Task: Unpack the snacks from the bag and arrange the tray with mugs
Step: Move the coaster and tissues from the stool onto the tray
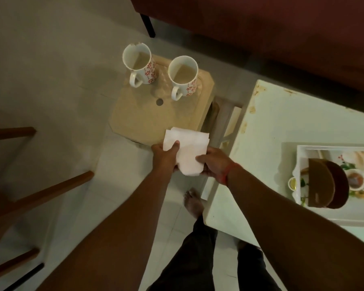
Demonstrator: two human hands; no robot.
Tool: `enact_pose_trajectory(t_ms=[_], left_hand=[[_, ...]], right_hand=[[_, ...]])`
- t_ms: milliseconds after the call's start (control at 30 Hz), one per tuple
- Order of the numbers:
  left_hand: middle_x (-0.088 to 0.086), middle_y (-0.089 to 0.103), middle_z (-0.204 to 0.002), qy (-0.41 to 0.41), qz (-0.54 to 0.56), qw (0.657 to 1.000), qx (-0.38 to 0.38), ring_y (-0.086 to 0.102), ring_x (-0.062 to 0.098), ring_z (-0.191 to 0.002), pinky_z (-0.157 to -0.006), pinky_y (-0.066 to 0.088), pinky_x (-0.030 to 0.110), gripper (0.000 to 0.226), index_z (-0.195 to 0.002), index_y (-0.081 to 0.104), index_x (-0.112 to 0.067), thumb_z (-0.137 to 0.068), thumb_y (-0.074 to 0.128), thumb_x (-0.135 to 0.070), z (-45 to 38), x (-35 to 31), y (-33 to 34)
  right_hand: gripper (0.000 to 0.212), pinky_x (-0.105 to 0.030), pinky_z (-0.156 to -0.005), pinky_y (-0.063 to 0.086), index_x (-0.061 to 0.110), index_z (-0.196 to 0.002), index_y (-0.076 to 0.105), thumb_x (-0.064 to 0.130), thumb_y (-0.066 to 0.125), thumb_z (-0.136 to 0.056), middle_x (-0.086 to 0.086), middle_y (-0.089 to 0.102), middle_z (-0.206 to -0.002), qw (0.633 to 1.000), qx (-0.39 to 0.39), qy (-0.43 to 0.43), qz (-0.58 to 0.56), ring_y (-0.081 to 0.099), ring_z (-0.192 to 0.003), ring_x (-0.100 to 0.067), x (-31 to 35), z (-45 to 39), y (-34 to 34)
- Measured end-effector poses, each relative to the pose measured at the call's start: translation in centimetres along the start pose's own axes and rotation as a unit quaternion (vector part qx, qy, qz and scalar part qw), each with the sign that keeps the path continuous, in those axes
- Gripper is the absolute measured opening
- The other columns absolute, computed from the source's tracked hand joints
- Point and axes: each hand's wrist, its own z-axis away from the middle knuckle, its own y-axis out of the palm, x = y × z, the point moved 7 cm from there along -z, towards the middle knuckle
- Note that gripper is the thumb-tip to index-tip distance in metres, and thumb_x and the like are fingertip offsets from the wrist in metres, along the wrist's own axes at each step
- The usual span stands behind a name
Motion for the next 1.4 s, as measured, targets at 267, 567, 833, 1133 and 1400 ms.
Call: enact_pose_trajectory(t_ms=[267, 567, 833, 1133, 1400], left_hand=[[0.008, 0.069, -0.110, -0.111, -0.043, 0.984, 0.134, 0.066, 0.023, -0.093, -0.064, 0.054, 0.033, 0.043, -0.114, 0.062, -0.013, -0.087, 0.067, -0.047, 5.7, 5.2, 4.2], [0.016, 0.066, -0.127, -0.168, 0.117, 0.933, 0.296, 0.059, 0.037, -0.121, -0.104, 0.043, 0.058, 0.050, -0.130, 0.061, -0.011, -0.088, 0.066, -0.037, 16.3, 12.8, 15.2], [0.005, 0.071, -0.112, 0.017, -0.028, 0.978, 0.206, 0.067, 0.027, -0.100, -0.089, 0.056, 0.048, 0.021, -0.114, 0.066, -0.020, -0.093, 0.062, -0.020, 22.7, 10.2, 23.8], [-0.001, 0.072, -0.111, 0.090, -0.066, 0.967, 0.229, 0.067, 0.022, -0.105, -0.096, 0.054, 0.046, 0.027, -0.118, 0.066, -0.029, -0.097, 0.048, -0.030, 28.6, 10.7, 31.4], [0.000, 0.073, -0.113, 0.059, 0.015, 0.963, 0.262, 0.069, 0.017, -0.105, -0.076, 0.058, 0.028, 0.029, -0.125, 0.062, -0.023, -0.102, 0.046, -0.020, 30.3, 11.3, 32.4]], right_hand=[[0.036, -0.050, -0.090, 0.054, 0.015, -0.124, 0.059, 0.002, 0.053, -0.091, -0.013, 0.062, -0.129, 0.993, 0.049, 0.014, -0.103, 0.057, -0.118, -0.037, -8.0, 3.9, -7.2], [0.050, -0.058, -0.099, 0.046, 0.009, -0.130, 0.059, 0.002, 0.053, -0.081, -0.021, 0.061, -0.131, 0.969, 0.106, -0.031, -0.223, 0.057, -0.121, -0.041, -11.7, 11.3, -17.2], [0.033, -0.036, -0.085, 0.052, 0.016, -0.124, 0.060, 0.009, 0.052, -0.093, -0.011, 0.065, -0.123, 0.963, -0.202, -0.159, 0.077, 0.061, -0.103, -0.025, -11.4, 16.8, -30.2], [0.047, -0.039, -0.075, 0.054, 0.012, -0.141, 0.045, 0.013, 0.047, -0.094, -0.012, 0.057, -0.124, 0.803, -0.355, -0.325, 0.351, 0.063, -0.097, -0.030, -8.9, 21.2, -32.0], [0.049, -0.042, -0.078, 0.053, 0.007, -0.135, 0.052, 0.010, 0.049, -0.086, -0.015, 0.062, -0.100, 0.773, -0.367, -0.356, 0.374, 0.056, -0.089, -0.032, -8.9, 21.4, -32.7]])
